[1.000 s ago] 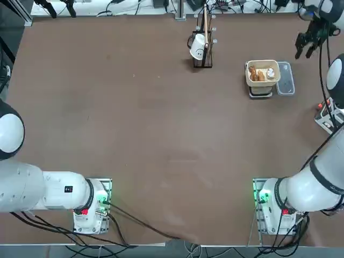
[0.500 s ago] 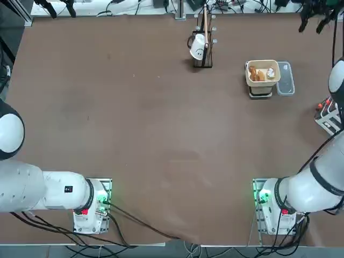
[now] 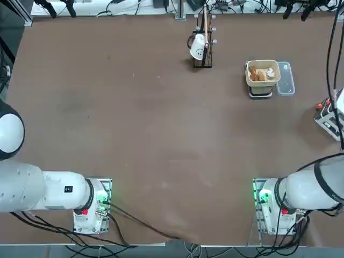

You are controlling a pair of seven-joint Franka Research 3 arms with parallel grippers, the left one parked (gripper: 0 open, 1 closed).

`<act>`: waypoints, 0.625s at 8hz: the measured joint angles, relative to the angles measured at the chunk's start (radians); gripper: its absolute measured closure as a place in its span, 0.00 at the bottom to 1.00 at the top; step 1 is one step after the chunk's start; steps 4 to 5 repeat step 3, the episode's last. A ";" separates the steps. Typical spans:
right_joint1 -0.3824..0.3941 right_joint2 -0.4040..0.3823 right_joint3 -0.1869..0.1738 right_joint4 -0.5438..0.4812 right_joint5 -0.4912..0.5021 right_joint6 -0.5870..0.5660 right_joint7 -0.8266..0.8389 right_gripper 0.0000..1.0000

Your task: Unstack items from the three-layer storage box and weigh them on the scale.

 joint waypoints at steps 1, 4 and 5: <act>-0.013 -0.068 0.046 -0.073 -0.022 -0.002 -0.002 0.00; -0.019 -0.136 0.072 -0.147 -0.036 0.001 -0.004 0.00; -0.019 -0.136 0.072 -0.147 -0.036 0.001 -0.004 0.00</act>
